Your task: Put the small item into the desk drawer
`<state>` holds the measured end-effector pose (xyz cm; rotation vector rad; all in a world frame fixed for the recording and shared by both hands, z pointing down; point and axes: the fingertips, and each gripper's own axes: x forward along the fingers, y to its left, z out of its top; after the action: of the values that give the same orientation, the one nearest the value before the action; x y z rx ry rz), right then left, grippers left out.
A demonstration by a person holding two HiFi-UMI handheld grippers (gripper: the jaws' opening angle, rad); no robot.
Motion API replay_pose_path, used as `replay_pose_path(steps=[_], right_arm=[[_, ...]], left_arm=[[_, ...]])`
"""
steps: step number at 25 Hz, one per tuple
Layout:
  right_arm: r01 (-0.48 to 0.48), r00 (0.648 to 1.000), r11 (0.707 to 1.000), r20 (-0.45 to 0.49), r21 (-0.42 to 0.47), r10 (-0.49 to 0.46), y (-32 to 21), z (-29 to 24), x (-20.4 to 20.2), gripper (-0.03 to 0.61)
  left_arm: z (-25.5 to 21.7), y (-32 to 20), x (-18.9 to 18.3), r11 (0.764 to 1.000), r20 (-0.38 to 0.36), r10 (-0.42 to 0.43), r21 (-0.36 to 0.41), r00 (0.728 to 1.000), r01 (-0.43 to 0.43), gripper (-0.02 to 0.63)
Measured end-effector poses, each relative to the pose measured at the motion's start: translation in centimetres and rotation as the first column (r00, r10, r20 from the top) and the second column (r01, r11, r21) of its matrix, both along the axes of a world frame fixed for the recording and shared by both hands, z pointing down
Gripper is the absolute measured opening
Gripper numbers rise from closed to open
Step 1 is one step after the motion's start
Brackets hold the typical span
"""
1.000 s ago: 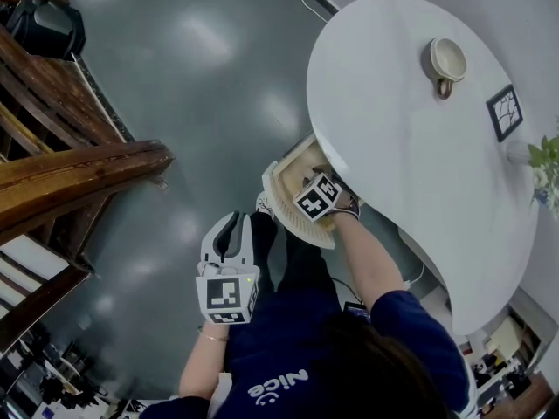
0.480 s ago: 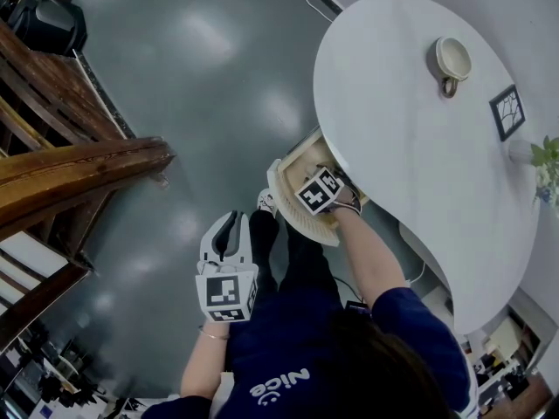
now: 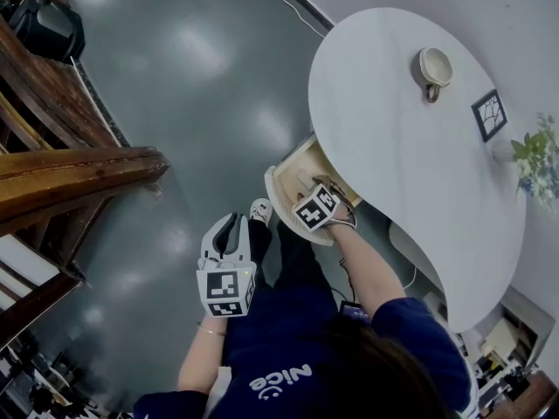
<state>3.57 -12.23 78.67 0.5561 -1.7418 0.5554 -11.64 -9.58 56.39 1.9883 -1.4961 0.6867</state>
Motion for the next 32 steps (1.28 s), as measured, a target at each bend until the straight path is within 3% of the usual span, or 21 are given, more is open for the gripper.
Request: replay_pose_path(steps=[8,17,27,32], right_arm=[[0.012,1.0,0.998,0.014,0.061,-0.013,0.5,-3.4,0.0,0.245],[-0.114,0.991,0.984,0.078,0.136,0.104,0.2,-9.0,-0.4,0.244],[-0.24,0.965,0.949,0.152,0.204,0.212,1.0,-14.0,-0.4,0.242],[-0.298,0.949,0.916,0.188,0.269,0.253,0.9,-16.8,-0.3,0.242]], left_arm=[[-0.9,-0.7,1.1,0.998,-0.019,0.055,0.039,0.998,-0.055,0.043],[-2.7,-1.2,1.5,0.987,-0.031,0.135,0.092,0.99,-0.132,0.043],[-4.2,-1.8,3.5,0.966,-0.062,0.224,0.149,0.973,-0.213,0.043],[-5.5,-2.4,4.4,0.948,-0.065,0.272,0.188,0.96,-0.256,0.043]])
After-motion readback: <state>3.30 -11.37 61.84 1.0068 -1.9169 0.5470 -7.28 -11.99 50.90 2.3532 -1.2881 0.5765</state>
